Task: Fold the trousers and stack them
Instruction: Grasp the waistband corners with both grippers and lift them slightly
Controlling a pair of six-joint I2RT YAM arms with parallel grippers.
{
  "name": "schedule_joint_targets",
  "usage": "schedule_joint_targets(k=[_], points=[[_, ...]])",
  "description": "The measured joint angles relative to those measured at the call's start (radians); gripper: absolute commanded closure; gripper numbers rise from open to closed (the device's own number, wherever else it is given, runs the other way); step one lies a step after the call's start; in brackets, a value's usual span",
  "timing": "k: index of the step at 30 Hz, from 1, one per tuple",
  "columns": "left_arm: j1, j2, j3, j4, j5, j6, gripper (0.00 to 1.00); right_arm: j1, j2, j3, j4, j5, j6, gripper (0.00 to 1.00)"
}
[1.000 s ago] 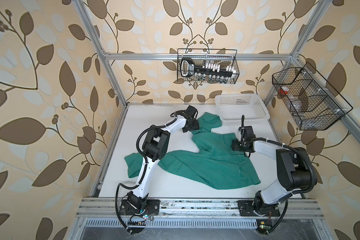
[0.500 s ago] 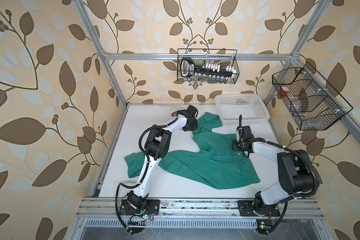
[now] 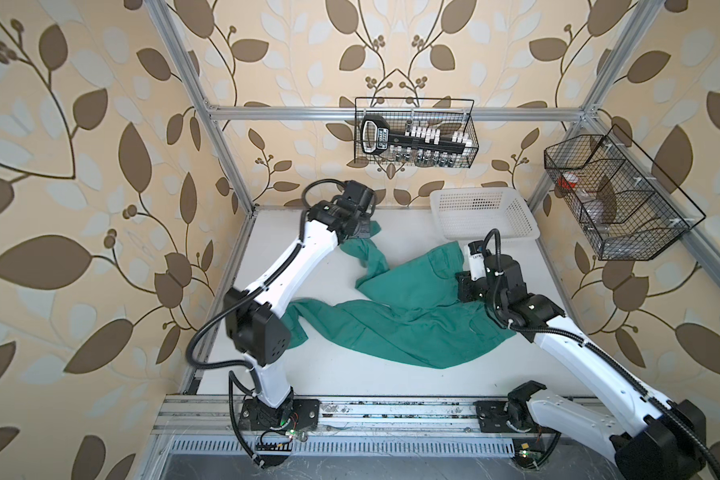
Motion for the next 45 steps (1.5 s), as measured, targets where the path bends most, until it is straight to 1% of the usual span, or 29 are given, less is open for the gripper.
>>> schedule_joint_targets(k=[3, 6, 9, 11, 13, 15, 17, 18, 19, 21, 22, 23, 24, 26, 31, 34, 39, 42, 45], points=[[0.000, -0.193, -0.031, -0.085, -0.122, 0.005, 1.00, 0.087, -0.019, 0.047, -0.026, 0.000, 0.013, 1.00], [0.000, -0.335, -0.050, -0.162, -0.186, 0.001, 1.00, 0.111, -0.033, 0.098, -0.042, 0.003, 0.030, 1.00], [0.000, -0.410, -0.097, -0.200, -0.223, -0.006, 0.99, 0.107, -0.061, 0.134, -0.081, 0.033, 0.043, 1.00], [0.000, -0.409, -0.163, -0.191, -0.224, -0.013, 0.95, 0.084, -0.077, 0.136, -0.109, 0.054, 0.056, 1.00], [0.000, -0.354, -0.237, -0.160, -0.208, -0.017, 0.95, 0.032, -0.092, 0.120, -0.127, 0.071, 0.076, 1.00], [0.000, -0.221, -0.282, -0.112, -0.170, -0.020, 0.94, -0.048, -0.117, 0.079, -0.138, 0.079, 0.106, 1.00], [0.000, -0.056, -0.283, -0.052, -0.134, -0.020, 0.92, -0.116, -0.137, 0.040, -0.148, 0.096, 0.130, 1.00], [0.000, 0.043, -0.277, -0.022, -0.116, -0.021, 0.89, -0.146, -0.146, 0.019, -0.153, 0.107, 0.141, 1.00], [0.000, 0.111, -0.266, -0.012, -0.104, -0.020, 0.86, -0.167, -0.154, 0.001, -0.159, 0.117, 0.150, 1.00], [0.000, 0.272, -0.204, -0.014, -0.052, -0.021, 0.82, -0.211, -0.180, -0.045, -0.165, 0.138, 0.163, 1.00], [0.000, 0.320, -0.175, -0.012, -0.032, -0.020, 0.78, -0.229, -0.193, -0.063, -0.171, 0.150, 0.168, 1.00], [-0.003, 0.365, -0.144, -0.008, -0.005, -0.020, 0.70, -0.252, -0.207, -0.082, -0.174, 0.166, 0.170, 1.00], [-0.003, 0.392, -0.123, -0.003, 0.021, -0.019, 0.58, -0.277, -0.220, -0.102, -0.174, 0.185, 0.172, 1.00], [-0.003, 0.396, -0.117, 0.008, 0.059, -0.021, 0.43, -0.325, -0.237, -0.134, -0.173, 0.219, 0.173, 1.00], [0.008, 0.311, -0.126, 0.010, 0.090, -0.014, 0.31, -0.431, -0.217, -0.190, -0.147, 0.266, 0.180, 1.00], [0.043, 0.186, -0.212, 0.012, 0.104, -0.008, 0.30, -0.470, -0.160, -0.208, -0.105, 0.285, 0.180, 1.00], [0.198, -0.048, -0.406, 0.011, 0.141, -0.010, 0.30, -0.511, -0.062, -0.212, -0.030, 0.299, 0.185, 1.00], [0.280, -0.094, -0.488, 0.012, 0.145, -0.018, 0.30, -0.523, -0.012, -0.209, 0.005, 0.306, 0.184, 1.00], [0.305, -0.093, -0.570, 0.019, 0.156, -0.032, 0.30, -0.552, 0.019, -0.206, 0.032, 0.302, 0.184, 1.00]])
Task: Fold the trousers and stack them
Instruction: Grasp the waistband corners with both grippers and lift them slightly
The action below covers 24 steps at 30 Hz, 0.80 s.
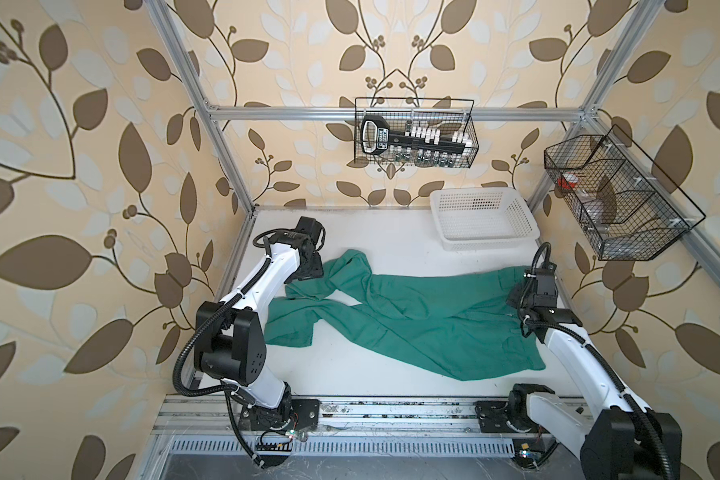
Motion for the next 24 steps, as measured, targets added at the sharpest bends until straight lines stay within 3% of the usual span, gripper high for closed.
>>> schedule_joint_targets(k=[9, 18, 21, 24], points=[[0.079, 0.014, -0.137, 0.108, 0.060, -0.186, 0.31, -0.019, 0.021, 0.003, 0.046, -0.051, 0.003, 1.00], [0.077, 0.113, -0.175, 0.266, 0.160, -0.314, 0.40, -0.020, 0.021, 0.003, 0.062, -0.098, 0.003, 1.00], [0.077, 0.129, -0.175, 0.294, 0.153, -0.328, 0.49, -0.020, 0.021, 0.003, 0.068, -0.110, 0.004, 1.00], [0.077, 0.150, -0.186, 0.333, 0.152, -0.338, 0.72, -0.020, 0.021, 0.003, 0.069, -0.119, 0.004, 1.00]])
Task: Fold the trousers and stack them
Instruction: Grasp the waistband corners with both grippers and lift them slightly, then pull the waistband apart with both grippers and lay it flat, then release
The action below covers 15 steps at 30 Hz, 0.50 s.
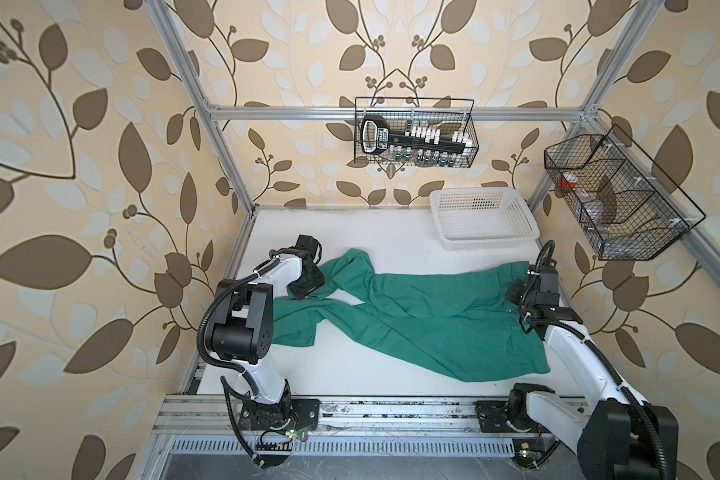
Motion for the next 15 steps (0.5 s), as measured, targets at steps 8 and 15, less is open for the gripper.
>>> schedule_joint_targets(k=[8, 15], points=[[0.001, 0.012, 0.006, -0.008, -0.055, 0.007, 1.00, 0.000, 0.000, 0.000, 0.000, -0.004, 0.000, 1.00], [0.061, -0.050, 0.147, -0.122, -0.169, 0.094, 1.00, -0.009, 0.000, 0.001, -0.002, 0.023, 0.000, 1.00]])
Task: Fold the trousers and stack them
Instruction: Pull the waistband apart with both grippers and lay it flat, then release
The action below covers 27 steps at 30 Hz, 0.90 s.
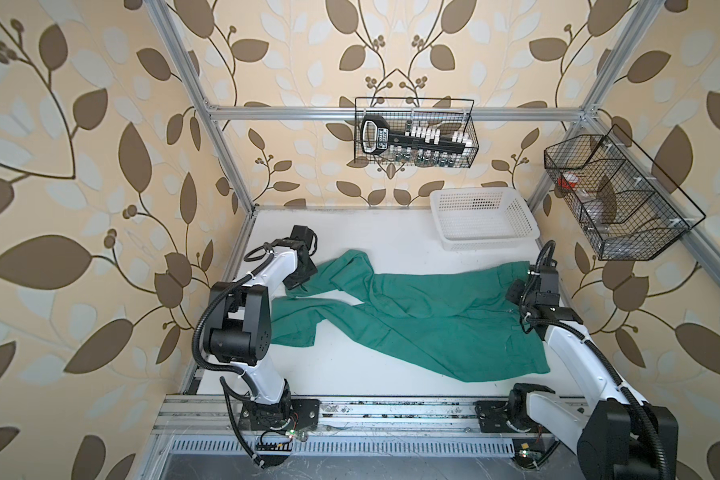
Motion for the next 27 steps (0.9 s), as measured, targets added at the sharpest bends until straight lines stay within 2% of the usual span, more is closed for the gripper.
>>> schedule_joint_targets(k=[9, 14, 21, 27], points=[[0.232, -0.079, 0.171, -0.100, -0.027, 0.140, 1.00, -0.040, 0.000, 0.034, 0.000, 0.019, 0.000, 1.00], [0.273, -0.086, 0.187, -0.124, -0.017, 0.198, 1.00, -0.073, -0.001, 0.034, 0.000, 0.019, 0.004, 1.00], [0.399, -0.084, 0.310, -0.156, 0.089, 0.268, 1.00, -0.116, -0.002, 0.039, -0.001, 0.023, 0.016, 1.00], [0.408, -0.046, 0.398, -0.161, 0.205, 0.288, 1.00, -0.126, 0.012, 0.056, 0.016, 0.019, 0.032, 1.00]])
